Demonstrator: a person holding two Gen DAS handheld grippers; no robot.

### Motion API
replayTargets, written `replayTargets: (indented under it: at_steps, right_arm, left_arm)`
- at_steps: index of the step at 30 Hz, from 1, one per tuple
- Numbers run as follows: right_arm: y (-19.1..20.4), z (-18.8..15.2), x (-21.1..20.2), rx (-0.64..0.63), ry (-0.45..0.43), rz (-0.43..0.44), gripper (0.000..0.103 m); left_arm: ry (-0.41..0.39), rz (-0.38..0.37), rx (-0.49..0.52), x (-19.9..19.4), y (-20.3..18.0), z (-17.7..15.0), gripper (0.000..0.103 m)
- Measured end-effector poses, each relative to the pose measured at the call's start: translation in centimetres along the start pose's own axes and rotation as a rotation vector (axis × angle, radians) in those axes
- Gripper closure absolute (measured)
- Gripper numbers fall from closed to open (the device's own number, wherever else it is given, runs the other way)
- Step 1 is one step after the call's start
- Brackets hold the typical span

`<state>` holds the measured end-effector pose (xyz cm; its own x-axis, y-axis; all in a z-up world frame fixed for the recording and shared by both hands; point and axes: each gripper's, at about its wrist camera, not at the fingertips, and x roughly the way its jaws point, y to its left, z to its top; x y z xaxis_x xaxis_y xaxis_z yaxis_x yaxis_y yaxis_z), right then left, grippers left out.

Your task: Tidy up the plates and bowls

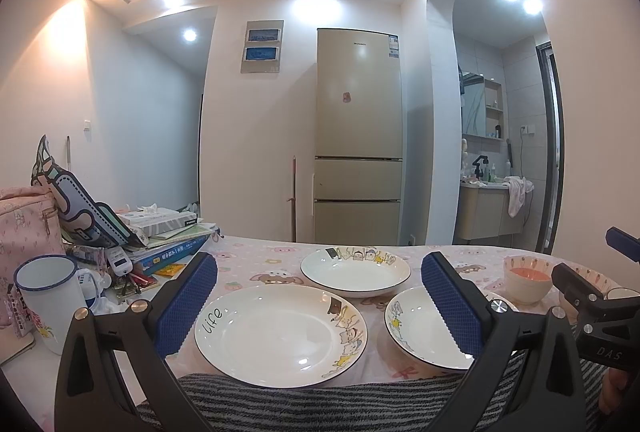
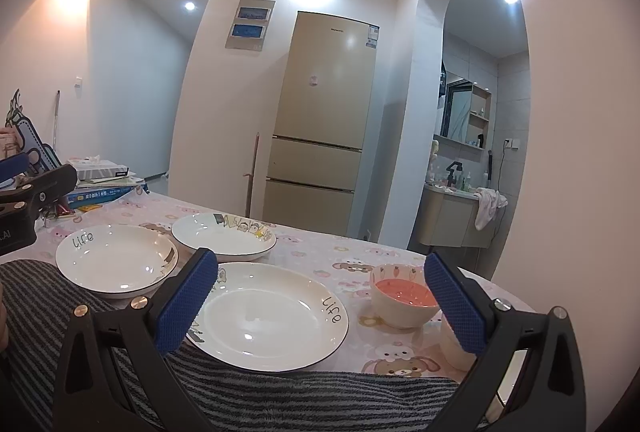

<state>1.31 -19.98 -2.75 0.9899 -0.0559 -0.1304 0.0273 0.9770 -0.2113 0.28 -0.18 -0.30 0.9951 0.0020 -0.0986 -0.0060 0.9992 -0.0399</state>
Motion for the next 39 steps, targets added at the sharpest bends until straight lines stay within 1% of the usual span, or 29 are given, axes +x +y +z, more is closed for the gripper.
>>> replayTargets:
  at_steps: [13, 19, 25, 32, 39]
  right_arm:
    - [-0.4, 0.1, -0.4, 0.028, -0.008, -0.006, 0.000]
    - [-0.4, 0.1, 0.2, 0.029, 0.025, -0.001, 0.000]
    - [-0.7, 0.1, -0.1, 0.042, 0.017, -0.004, 0.000]
    - [-0.6, 0.0, 0.7, 0.035, 0.051, 0.001, 0.000]
    - [-0.7, 0.0, 0.4, 0.044, 0.031, -0.001, 0.000]
  left_arm:
    - [0.022, -0.002, -0.002, 0.5, 0.2, -0.2, 0.000]
    - [0.023, -0.001, -0.001, 0.4, 0.1, -0.1, 0.000]
    - [0.024, -0.001, -0.001, 0.4, 0.1, -0.1, 0.000]
    - [0.028, -0.001, 0.003, 0.6, 0.2, 0.0, 0.000]
    - [0.028, 0.000, 0.005, 0.6, 0.2, -0.1, 0.000]
